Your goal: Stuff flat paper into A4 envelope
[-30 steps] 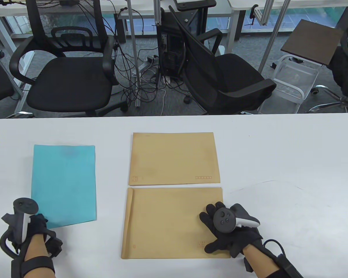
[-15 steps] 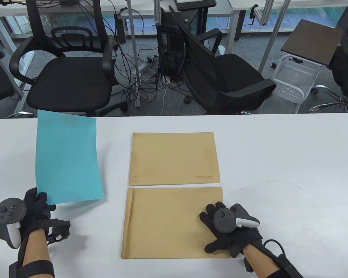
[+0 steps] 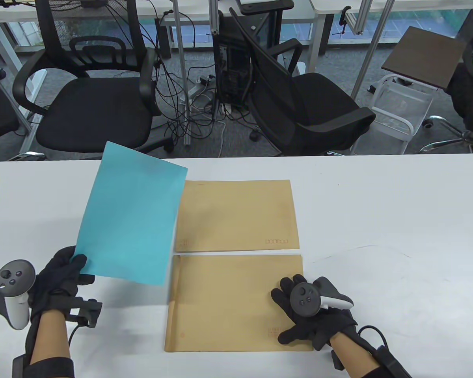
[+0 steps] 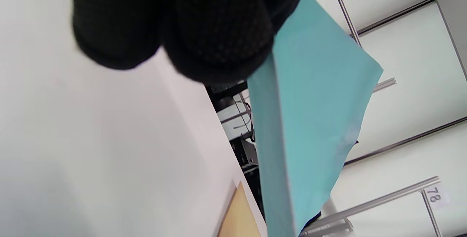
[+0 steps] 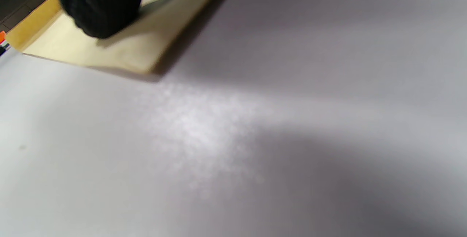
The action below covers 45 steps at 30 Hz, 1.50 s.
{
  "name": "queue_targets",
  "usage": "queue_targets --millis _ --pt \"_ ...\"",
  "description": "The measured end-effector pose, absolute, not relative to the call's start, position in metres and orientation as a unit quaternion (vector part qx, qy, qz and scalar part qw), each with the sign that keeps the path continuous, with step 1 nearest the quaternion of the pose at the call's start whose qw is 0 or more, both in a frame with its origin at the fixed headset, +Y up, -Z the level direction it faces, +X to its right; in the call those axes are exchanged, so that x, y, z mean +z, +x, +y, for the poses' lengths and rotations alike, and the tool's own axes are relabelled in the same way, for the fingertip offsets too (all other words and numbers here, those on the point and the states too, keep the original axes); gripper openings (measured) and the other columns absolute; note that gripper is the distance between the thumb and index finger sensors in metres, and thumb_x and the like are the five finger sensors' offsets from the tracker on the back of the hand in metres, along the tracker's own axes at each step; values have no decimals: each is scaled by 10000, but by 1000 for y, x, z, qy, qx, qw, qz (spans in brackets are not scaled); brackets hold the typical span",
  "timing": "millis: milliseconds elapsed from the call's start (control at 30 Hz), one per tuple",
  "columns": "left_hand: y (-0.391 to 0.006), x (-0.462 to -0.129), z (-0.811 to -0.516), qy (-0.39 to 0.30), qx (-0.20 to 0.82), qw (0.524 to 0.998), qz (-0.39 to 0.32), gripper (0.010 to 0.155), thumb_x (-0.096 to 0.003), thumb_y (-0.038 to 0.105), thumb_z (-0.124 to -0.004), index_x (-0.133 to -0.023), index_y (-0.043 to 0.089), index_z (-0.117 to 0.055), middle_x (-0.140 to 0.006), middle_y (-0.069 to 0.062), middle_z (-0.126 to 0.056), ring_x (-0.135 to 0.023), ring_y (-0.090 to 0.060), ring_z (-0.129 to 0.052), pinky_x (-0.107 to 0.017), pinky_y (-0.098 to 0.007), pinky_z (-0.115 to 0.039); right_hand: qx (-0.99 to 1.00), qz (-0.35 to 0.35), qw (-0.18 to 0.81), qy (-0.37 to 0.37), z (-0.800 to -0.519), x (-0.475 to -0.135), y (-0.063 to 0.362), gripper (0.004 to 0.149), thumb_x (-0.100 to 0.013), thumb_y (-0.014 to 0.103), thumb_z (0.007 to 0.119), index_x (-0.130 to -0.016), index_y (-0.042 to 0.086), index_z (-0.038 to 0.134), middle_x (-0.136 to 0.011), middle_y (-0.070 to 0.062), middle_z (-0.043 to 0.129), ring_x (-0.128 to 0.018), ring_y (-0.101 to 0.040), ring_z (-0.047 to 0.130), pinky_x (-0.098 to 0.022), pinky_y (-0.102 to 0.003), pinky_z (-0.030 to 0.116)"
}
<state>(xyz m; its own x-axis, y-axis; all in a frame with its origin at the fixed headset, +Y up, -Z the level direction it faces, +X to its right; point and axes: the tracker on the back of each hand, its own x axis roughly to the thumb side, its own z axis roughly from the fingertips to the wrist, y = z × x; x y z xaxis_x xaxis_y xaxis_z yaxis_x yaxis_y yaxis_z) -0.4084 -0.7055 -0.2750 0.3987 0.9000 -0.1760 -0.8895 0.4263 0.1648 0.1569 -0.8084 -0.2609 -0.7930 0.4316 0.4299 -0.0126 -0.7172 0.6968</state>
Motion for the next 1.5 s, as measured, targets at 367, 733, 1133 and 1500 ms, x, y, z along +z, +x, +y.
queue_targets --millis 367,733,1133,1500 --pt "-380 -286 -685 -89 516 850 59 414 -470 240 -822 -868 124 -837 -673 -215 -986 -209 -134 -1046 -281 -338 -946 879 354 126 295 -809 -261 157 1034 -528 560 720 -1094 169 -53 -1045 -138 -224 -877 -463 -285 -496 -770 -133" --pt "-355 -300 -653 -206 461 862 42 422 -464 201 -847 -864 69 -863 -694 -256 -978 -249 -199 -1048 -327 -397 -929 877 357 133 294 -809 -261 157 990 -559 532 689 -1095 161 -57 -1041 -142 -231 -869 -464 -295 -488 -767 -144" --pt "-341 -297 -563 -208 279 933 95 422 -455 185 -855 -850 36 -879 -673 -284 -983 -251 -212 -1054 -326 -415 -929 877 357 134 293 -810 -261 157 991 -559 534 690 -1096 162 -56 -1042 -141 -230 -870 -464 -294 -489 -766 -143" --pt "-316 -292 -519 -204 169 956 129 422 -453 177 -858 -841 14 -886 -655 -297 -986 -245 -221 -1052 -322 -427 -925 877 357 135 293 -810 -261 157 991 -560 532 691 -1096 162 -56 -1042 -141 -230 -870 -464 -295 -489 -765 -145"
